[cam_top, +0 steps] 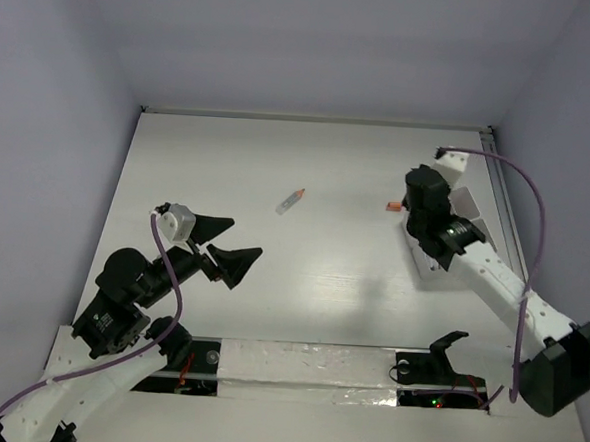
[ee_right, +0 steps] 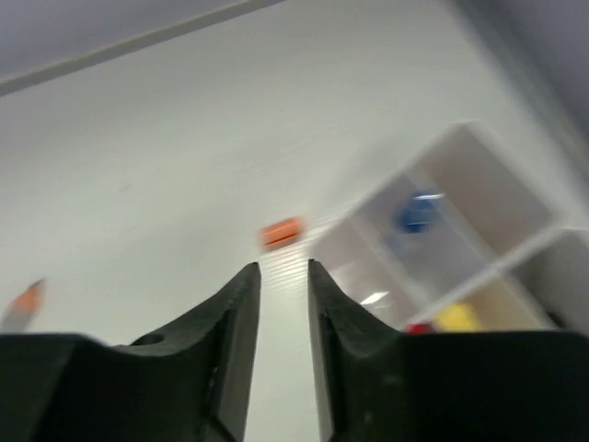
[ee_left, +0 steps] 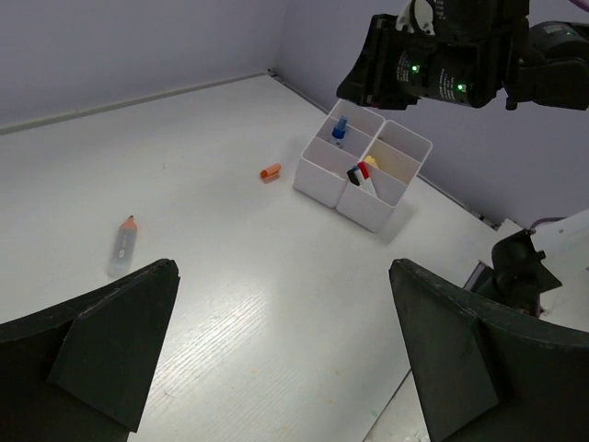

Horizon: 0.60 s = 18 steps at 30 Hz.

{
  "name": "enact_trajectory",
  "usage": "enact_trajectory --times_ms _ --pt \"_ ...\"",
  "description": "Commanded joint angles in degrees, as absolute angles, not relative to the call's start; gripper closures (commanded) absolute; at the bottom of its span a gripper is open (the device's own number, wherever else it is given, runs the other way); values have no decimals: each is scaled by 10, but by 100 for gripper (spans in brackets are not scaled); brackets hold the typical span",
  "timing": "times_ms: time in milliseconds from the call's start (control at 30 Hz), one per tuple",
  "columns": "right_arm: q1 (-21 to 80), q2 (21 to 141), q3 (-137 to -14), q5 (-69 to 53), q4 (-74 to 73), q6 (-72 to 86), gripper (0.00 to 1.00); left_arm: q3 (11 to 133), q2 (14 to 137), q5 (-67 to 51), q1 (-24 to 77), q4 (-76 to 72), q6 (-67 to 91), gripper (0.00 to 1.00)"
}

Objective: Sort the stationery into containers
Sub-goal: Place the pen in the storage box, then pick up the pen from the center of the board.

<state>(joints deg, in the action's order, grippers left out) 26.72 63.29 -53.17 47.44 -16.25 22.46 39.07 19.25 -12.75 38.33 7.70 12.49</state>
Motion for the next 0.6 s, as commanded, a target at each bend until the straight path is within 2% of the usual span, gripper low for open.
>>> enact_trajectory --times_ms 0,133,200,300,333,433,567 --pt "333 719 -590 333 -137 262 69 398 205 -100 368 65 124 1" --pt "384 896 -698 282 -137 301 91 399 215 -69 357 72 128 1" --pt "397 947 -730 259 -118 301 88 398 220 -68 352 70 128 1" --pt "410 1045 -808 216 -134 318 57 398 228 -68 345 69 128 1" --pt "410 1064 -822 205 -134 322 40 398 229 -69 340 69 128 1" --pt "417 1121 -852 173 -118 338 31 397 235 -71 335 69 129 1" --pt "428 1172 -870 137 -82 350 30 397 242 -80 330 64 129 1"
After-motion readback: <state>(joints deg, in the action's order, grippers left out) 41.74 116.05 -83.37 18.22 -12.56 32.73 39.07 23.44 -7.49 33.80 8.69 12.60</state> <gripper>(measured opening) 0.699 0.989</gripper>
